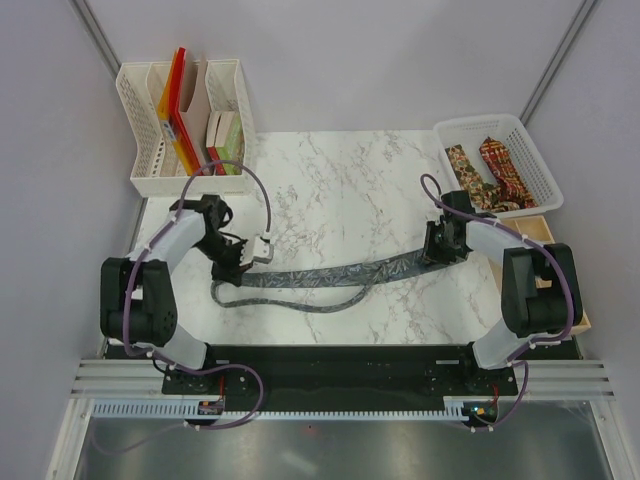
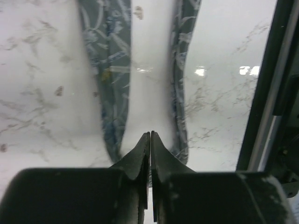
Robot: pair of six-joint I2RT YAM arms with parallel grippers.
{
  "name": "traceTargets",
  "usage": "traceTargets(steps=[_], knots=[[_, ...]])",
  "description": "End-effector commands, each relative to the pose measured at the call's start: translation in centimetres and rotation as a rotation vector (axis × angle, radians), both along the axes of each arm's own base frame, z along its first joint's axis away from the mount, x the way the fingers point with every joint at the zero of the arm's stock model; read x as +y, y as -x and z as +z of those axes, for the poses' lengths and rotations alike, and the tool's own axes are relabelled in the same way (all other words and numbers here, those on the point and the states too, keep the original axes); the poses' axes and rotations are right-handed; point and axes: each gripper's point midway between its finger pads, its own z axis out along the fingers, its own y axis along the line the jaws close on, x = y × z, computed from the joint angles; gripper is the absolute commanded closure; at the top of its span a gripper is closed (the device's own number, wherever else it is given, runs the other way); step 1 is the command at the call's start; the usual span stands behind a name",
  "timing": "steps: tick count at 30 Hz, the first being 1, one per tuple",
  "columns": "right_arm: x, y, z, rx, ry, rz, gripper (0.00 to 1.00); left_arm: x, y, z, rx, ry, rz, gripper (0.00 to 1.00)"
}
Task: Roll the ties
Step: Flatten out the tie at the center of the board.
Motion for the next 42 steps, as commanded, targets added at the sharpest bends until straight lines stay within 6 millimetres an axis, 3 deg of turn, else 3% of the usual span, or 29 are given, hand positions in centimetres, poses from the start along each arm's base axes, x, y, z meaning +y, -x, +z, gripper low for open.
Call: traceTargets(steps=[1,3,6,9,16,19,20,23,25,30,37,40,42], knots=[[-1.6,-0.1,-1.0,0.026,0.089,0.022,0.71,-0.1,-0.8,1.6,-0.002,0.036,-0.006,0.81],[-1.5,-0.3,-1.0,0.023,0.084,0.021,0.71,-0.9,-0.2,1.8,-0.004,0.079,-0.020,0.54],[-1.5,-0.3,-1.0,0.020,0.082,0.025,0.71,-2.3,0.9,1.1,0.001,0.100,-0.015,0.40],[-1.5,-0.2,-0.9,0.019,0.082,0.030,0.72,-3.2,1.5,-0.3,0.017,0.105,-0.008,0.39],[-1.8,-0.3,-0.9,0.013,0.106,0.053,0.72,-2.9,3.0,-2.9,0.106,0.044,-0.025,0.43],[-2.0,-0.4,-0.9,0.008,0.116,0.069,0.73,-2.4,3.1,-3.7,0.107,0.013,-0.021,0.60],[-2.0,-0.4,-0.9,0.006,0.119,0.074,0.73,-2.2,3.0,-3.7,0.106,0.005,-0.014,0.74],[-2.3,-0.5,-1.0,0.003,0.135,0.096,0.73,-1.6,2.1,-3.2,0.082,-0.016,0.010,0.92],[-2.5,-0.7,-1.0,0.001,0.152,0.112,0.73,-1.1,0.7,-2.3,0.052,-0.021,0.046,0.97],[-2.7,-1.3,-1.1,-0.012,0.172,0.143,0.74,-0.1,-2.9,0.1,0.034,0.000,0.116,0.98],[-1.6,-2.0,0.1,-0.050,0.132,0.203,0.69,1.3,-4.7,-2.2,0.173,-0.033,0.182,0.94],[0.7,-3.0,3.5,-0.150,0.018,0.242,0.57,1.6,-4.8,-2.9,0.224,-0.018,0.213,0.83],[2.5,-4.0,6.2,-0.225,-0.070,0.277,0.46,1.4,-5.5,-2.4,0.214,0.007,0.237,0.70]])
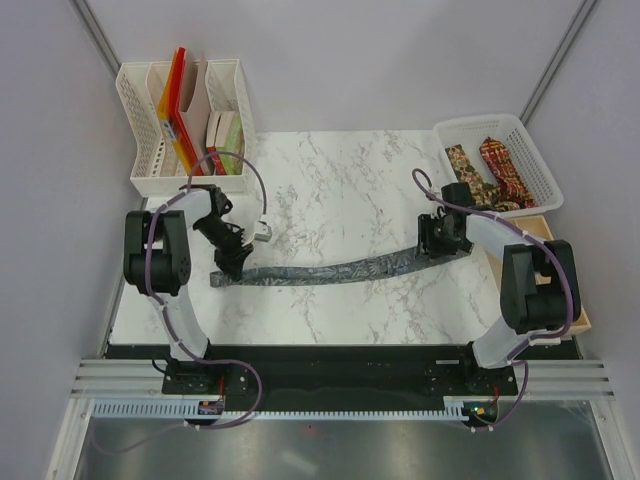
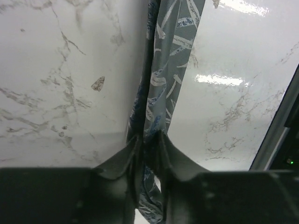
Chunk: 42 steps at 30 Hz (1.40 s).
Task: Roll the ties
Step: Flatten out the tie at the center of the board, then roll the tie at the center of the board.
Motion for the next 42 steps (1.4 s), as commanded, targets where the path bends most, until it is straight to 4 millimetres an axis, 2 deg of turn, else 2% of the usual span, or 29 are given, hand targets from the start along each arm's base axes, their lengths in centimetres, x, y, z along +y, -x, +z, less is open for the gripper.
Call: traceTargets(steps=[1,2,5,9,10,11,12,13,14,15,16,17,19,21,22,24,25,26,27,29,33,37,40,41,42], knots=[[3.4,-2.8,7.1,-0.188,-0.179,0.098,0.43,0.3,-0.8,1.9,0.019,0.043,0.099,0.65],[4.0,-3.5,8.6,-0.226,-0.205,0.119,0.37,0.7,-1.3,2.5,0.000,0.059,0.120,0.63],[5.9,-4.2,11.8,-0.313,-0.270,0.229,0.32,0.5,-2.4,5.1,-0.066,0.123,0.156,0.53],[9.4,-4.3,13.6,-0.382,-0.282,0.405,0.34,0.0,-2.4,8.0,-0.099,0.200,0.172,0.43],[10.2,-4.4,14.1,-0.409,-0.279,0.446,0.35,0.0,-2.3,8.6,-0.116,0.204,0.166,0.34],[12.0,-3.8,14.4,-0.429,-0.273,0.518,0.35,0.2,-2.0,8.7,-0.117,0.209,0.176,0.31],[12.8,-4.1,14.8,-0.482,-0.251,0.584,0.35,0.4,-1.7,8.9,-0.136,0.222,0.167,0.29],[15.6,-3.6,15.4,-0.545,-0.235,0.695,0.35,1.3,-0.9,8.9,-0.186,0.231,0.164,0.25],[16.5,-3.6,15.3,-0.568,-0.226,0.748,0.37,1.7,-1.1,9.1,-0.240,0.232,0.160,0.24],[17.4,-3.5,15.3,-0.585,-0.224,0.779,0.42,2.3,-0.3,8.6,-0.237,0.242,0.176,0.23],[19.3,-2.9,15.4,-0.599,-0.234,0.835,0.42,2.3,-0.3,8.6,-0.269,0.265,0.153,0.23],[20.3,-2.9,14.7,-0.597,-0.226,0.880,0.43,2.4,-0.3,8.6,-0.289,0.273,0.148,0.23],[22.8,-1.6,13.9,-0.582,-0.244,0.971,0.42,2.3,0.0,8.3,-0.323,0.289,0.114,0.22],[24.1,-1.1,12.2,-0.573,-0.221,1.055,0.36,2.3,0.1,7.6,-0.344,0.296,0.084,0.20],[25.1,-0.1,10.9,-0.543,-0.209,1.100,0.35,2.2,0.0,7.2,-0.357,0.300,0.062,0.19],[26.1,0.8,9.8,-0.545,-0.188,1.180,0.31,2.3,-0.1,6.7,-0.354,0.298,0.041,0.17],[26.2,1.2,8.8,-0.527,-0.175,1.209,0.30,2.5,0.0,6.0,-0.339,0.293,0.029,0.16],[26.1,1.5,8.1,-0.521,-0.147,1.227,0.29,2.7,-0.1,5.7,-0.332,0.286,0.025,0.08],[26.4,1.9,7.5,-0.516,-0.135,1.253,0.27,2.8,0.0,5.3,-0.322,0.278,0.022,0.05],[26.2,2.0,6.1,-0.496,-0.091,1.281,0.27,3.5,0.1,4.1,-0.300,0.243,0.000,0.04],[26.5,2.4,4.5,-0.484,-0.024,1.335,0.27,4.5,0.2,2.4,-0.294,0.191,-0.013,0.04],[26.6,2.6,2.5,-0.461,0.051,1.393,0.30,5.7,0.1,0.8,-0.298,0.125,-0.041,0.12],[26.8,2.5,1.6,-0.437,0.065,1.414,0.32,6.3,1.1,0.1,-0.231,0.098,-0.054,0.28],[26.9,2.3,1.8,-0.443,0.069,1.414,0.32,6.4,1.9,0.3,-0.194,0.101,-0.049,0.39],[27.1,2.3,1.8,-0.447,0.073,1.421,0.32,6.7,2.2,0.2,-0.179,0.098,-0.045,0.44]])
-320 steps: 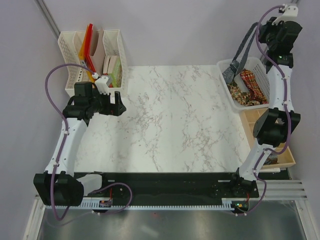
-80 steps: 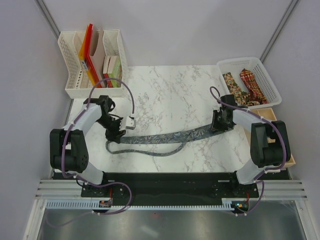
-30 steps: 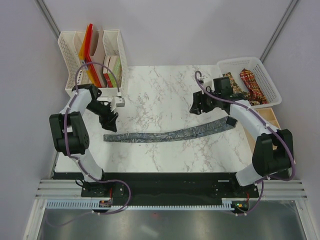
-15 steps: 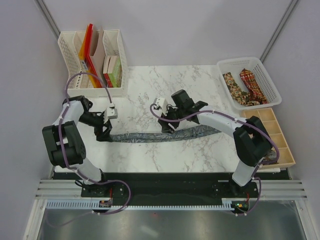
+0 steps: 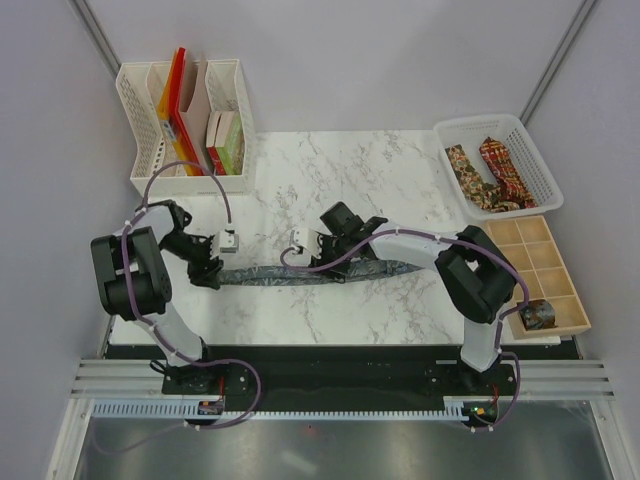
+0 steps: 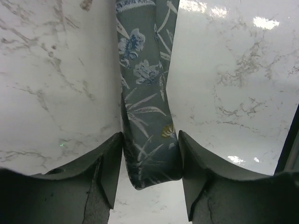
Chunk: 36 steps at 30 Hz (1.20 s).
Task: Roll the ties
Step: Roll the tie at the center of the board.
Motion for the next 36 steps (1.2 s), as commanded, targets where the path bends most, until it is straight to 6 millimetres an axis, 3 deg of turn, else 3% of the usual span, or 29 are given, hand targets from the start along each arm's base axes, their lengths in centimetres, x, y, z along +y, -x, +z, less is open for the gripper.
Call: traceTargets(steps=[1,5,9,10,14,17,18,23,29,36], knots=[[0.5,-1.1,0.0,-0.065,0.034,0.039,0.32,1.4,1.1,-0.4,0.047,-0.037,-0.043,0.47],[0.4,-1.4,0.3,-0.088,0.043,0.024,0.31,2.2,1.8,-0.1,0.077,-0.027,0.033,0.58],[-0.6,-1.2,1.3,-0.122,0.057,0.039,0.27,2.4,1.5,0.2,0.068,-0.002,0.099,0.61],[-0.8,-1.0,1.8,-0.136,0.056,0.050,0.27,2.4,1.4,0.4,0.055,-0.001,0.103,0.60],[-1.6,0.1,0.8,-0.108,0.081,0.094,0.25,1.9,0.6,0.8,0.013,0.029,0.109,0.55],[-0.6,-0.3,0.1,-0.070,0.075,0.074,0.34,1.9,0.0,1.0,-0.008,0.039,0.111,0.54],[-0.4,-0.3,-0.9,-0.045,0.089,0.069,0.37,2.1,-0.1,0.9,-0.013,0.028,0.103,0.54],[1.7,-1.4,-0.5,-0.010,0.038,0.010,0.47,2.4,0.1,1.5,-0.024,0.016,0.084,0.44],[1.8,-1.7,-1.2,0.011,0.046,-0.060,0.56,3.7,-0.2,2.1,-0.049,0.015,0.107,0.36],[1.1,-0.7,-0.9,0.021,0.040,-0.062,0.52,5.3,0.3,2.4,-0.052,-0.002,0.116,0.30]])
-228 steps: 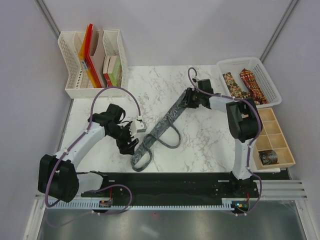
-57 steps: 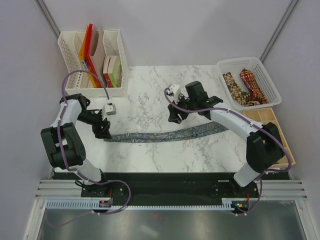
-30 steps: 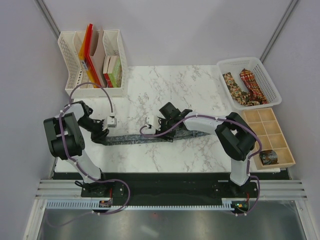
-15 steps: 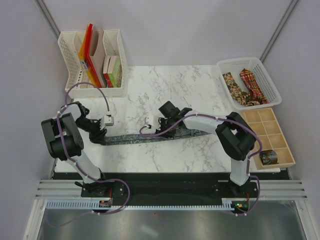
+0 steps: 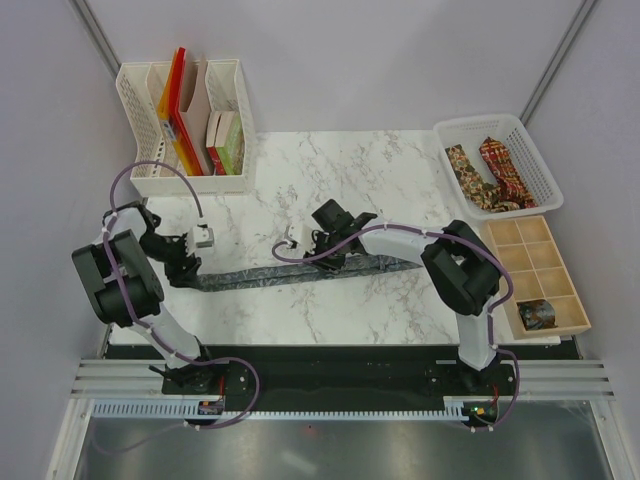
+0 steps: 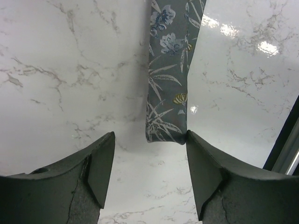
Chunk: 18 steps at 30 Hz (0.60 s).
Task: Roll the ties
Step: Roll the tie at the center of the board.
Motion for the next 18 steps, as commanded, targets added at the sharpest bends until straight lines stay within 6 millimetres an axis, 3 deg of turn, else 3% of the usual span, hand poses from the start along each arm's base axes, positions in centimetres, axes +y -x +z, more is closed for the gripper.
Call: traceTargets(steps=[1,4,8,11,14,18], knots=[[0.5,0.7,1.1,0.011,-0.041,-0.010,0.49,0.2,0.1,1.1,-0.054,0.002,-0.045,0.30],[1.5,1.2,2.7,0.037,-0.101,-0.004,0.40,-0.2,0.2,1.0,-0.064,0.016,-0.042,0.30],[3.0,1.8,5.4,0.076,-0.191,-0.014,0.40,-0.3,0.1,0.6,-0.072,0.025,-0.037,0.29],[4.1,2.2,7.0,0.124,-0.256,-0.040,0.40,-0.3,0.2,0.3,-0.065,0.022,-0.045,0.34],[5.5,2.4,8.2,0.186,-0.330,-0.095,0.43,-0.1,0.6,0.1,-0.059,0.010,-0.067,0.41],[7.6,2.2,8.8,0.306,-0.415,-0.210,0.55,-0.7,0.9,1.2,-0.098,0.020,-0.086,0.51]])
